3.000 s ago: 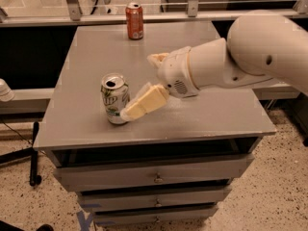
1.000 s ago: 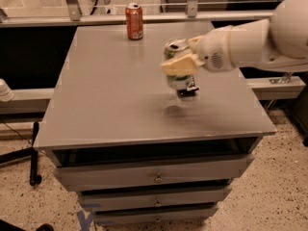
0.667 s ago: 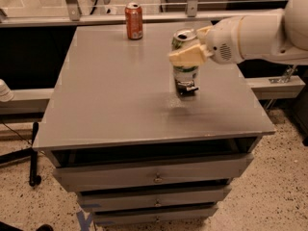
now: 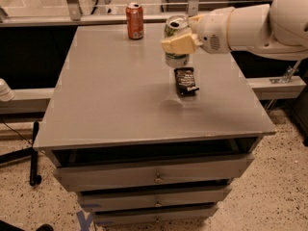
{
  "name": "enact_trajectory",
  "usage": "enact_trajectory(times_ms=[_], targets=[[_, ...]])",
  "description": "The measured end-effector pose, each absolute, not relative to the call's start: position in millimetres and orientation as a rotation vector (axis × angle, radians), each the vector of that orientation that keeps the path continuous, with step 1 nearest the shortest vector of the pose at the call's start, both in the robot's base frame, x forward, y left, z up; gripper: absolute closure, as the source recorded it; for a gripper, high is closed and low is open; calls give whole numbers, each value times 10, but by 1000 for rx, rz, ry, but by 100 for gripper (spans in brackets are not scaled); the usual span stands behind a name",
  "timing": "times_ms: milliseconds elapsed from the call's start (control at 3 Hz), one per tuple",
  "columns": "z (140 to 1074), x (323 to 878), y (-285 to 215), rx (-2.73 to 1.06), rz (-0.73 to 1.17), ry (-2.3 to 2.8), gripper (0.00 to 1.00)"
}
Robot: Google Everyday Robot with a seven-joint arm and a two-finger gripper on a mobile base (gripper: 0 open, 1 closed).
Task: Move 7up can near coke can
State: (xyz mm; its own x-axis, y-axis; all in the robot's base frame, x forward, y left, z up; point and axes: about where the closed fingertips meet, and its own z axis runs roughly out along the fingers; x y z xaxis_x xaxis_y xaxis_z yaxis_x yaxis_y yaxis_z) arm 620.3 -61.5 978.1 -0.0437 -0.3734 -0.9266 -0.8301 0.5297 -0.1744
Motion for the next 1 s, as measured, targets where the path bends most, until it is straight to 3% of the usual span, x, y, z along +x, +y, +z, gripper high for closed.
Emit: enact_trajectory(times_ms=[1000], targets=[[10017,7919,-399,-953,490,1525,100]])
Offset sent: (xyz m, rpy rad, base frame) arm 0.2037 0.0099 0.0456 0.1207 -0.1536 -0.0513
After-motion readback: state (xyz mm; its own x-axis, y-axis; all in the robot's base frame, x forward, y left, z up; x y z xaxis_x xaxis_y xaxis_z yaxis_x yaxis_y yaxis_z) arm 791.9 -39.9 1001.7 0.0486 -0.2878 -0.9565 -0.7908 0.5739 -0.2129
